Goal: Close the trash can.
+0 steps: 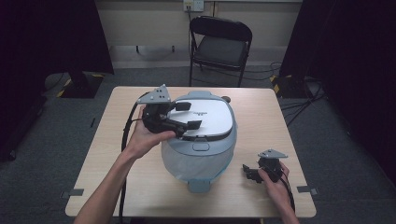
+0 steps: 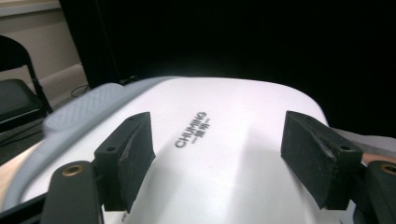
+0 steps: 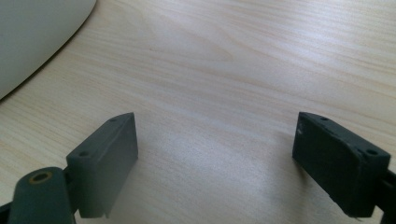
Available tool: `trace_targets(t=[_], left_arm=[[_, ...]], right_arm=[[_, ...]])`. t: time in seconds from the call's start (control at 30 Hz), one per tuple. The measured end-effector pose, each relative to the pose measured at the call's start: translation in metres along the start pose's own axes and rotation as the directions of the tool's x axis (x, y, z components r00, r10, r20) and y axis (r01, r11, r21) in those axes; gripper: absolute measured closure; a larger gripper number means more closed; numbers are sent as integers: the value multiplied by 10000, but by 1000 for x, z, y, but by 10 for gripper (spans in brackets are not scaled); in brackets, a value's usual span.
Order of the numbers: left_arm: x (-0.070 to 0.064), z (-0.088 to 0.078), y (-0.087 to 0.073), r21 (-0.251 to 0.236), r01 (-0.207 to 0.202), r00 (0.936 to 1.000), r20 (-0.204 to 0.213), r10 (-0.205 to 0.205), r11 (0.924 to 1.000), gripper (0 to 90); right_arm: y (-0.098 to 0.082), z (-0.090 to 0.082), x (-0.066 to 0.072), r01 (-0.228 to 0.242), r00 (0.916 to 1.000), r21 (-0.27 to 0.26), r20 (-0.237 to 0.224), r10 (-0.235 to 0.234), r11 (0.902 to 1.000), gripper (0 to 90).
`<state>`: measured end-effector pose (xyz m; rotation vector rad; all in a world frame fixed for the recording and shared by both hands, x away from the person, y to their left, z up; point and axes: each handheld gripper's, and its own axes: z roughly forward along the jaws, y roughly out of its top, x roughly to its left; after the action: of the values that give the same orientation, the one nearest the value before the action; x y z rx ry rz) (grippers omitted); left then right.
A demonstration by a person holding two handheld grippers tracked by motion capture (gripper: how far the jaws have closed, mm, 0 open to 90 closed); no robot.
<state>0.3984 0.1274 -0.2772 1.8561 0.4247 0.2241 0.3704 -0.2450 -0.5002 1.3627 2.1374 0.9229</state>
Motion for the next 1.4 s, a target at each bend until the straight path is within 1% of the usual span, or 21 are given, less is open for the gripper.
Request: trace_targets(t=[0.07, 0.17, 0.2, 0.27, 0.3, 0.37, 0.4, 0.47, 0.57, 0.63, 0.7, 0.8, 0.93, 1.0, 1.03, 1.07, 1.1, 1.13, 1.23, 1.3, 1.4], left_arm=[[-5, 2, -4, 152, -137, 9999, -33, 138, 9998, 246], [-12, 4, -6, 203, -461, 9985, -277, 467, 9987, 227], [-15, 4, -5, 246, -501, 9981, -347, 510, 9984, 228], [-21, 6, -4, 278, -664, 9976, -170, 669, 9974, 225], [-23, 7, -4, 383, -787, 9966, -211, 796, 9962, 226], [-23, 7, -4, 354, -851, 9962, -157, 857, 9957, 227], [-22, 7, -6, 210, -695, 9974, -192, 699, 9974, 225], [-20, 6, -8, 87, -603, 9976, -340, 605, 9981, 226], [-19, 5, -10, -31, -622, 9968, -511, 620, 9981, 228], [-20, 4, -10, -58, -676, 9968, -441, 673, 9977, 238], [-19, 5, -10, 39, -668, 9968, -432, 669, 9978, 238], [-18, 5, -9, 29, -733, 9967, -339, 733, 9973, 238], [-19, 6, -6, 327, -728, 9969, -274, 738, 9968, 238], [-18, 6, -6, 345, -744, 9968, -253, 753, 9966, 238], [-19, 7, -5, 659, -978, 9943, -354, 1003, 9930, 238], [-20, 7, -5, 613, -1067, 9938, -252, 1084, 9924, 261], [-21, 7, -4, 624, -1009, 9942, -297, 1029, 9929, 263], [-21, 7, -4, 715, -1105, 9932, -290, 1128, 9913, 263], [-23, 6, -9, 324, -902, 9948, -440, 916, 9954, 262], [-24, 5, -8, 452, -1002, 9936, -474, 1023, 9939, 260], [-27, 7, -7, 399, -904, 9943, -534, 924, 9951, 244]], right_arm=[[0, 0, 0, 2, 10000, 1, 1, -2, 10000, 129], [0, 0, 0, 2, 10000, -1, 1, -2, 10000, 129], [0, 0, 0, 2, 10000, 0, 0, -2, 10000, 129], [0, 0, 0, 2, 10000, 0, -1, -2, 10000, 129], [0, 0, 0, 1, 10000, 0, 0, -1, 10000, 129], [0, 0, 0, 1, 10000, -1, 0, -1, 10000, 129], [0, 0, 0, 3, 10000, -1, 2, -3, 10000, 129], [0, 0, 0, 1, 10000, -2, -3, -1, 10000, 129], [0, 0, 0, 2, 10000, -1, 9, -2, 10000, 129], [0, 0, 0, 0, 10000, -2, 9, 0, 10000, 129], [0, 0, 0, -5, 10000, -3, 2, 5, 10000, 129], [0, 0, 0, -7, 10000, -2, 5, 7, 10000, 129], [0, 0, 0, -6, 10000, -3, 7, 6, 10000, 129], [0, 0, 0, -16, 10000, 4, 10, 16, 10000, 129], [0, 0, 0, -8, 10000, -3, 6, 8, 10000, 129], [0, 0, 0, -5, 10000, -2, 3, 5, 10000, 129], [0, 0, 0, -6, 10000, 0, 7, 6, 10000, 128], [0, 0, 0, -2, 10000, -1, 6, 2, 10000, 128], [0, 0, 0, -8, 10000, -1, 2, 8, 10000, 128], [0, 0, 0, -9, 10000, -2, 2, 9, 10000, 128], [0, 0, 0, -9, 10000, 4, 3, 9, 10000, 128]])
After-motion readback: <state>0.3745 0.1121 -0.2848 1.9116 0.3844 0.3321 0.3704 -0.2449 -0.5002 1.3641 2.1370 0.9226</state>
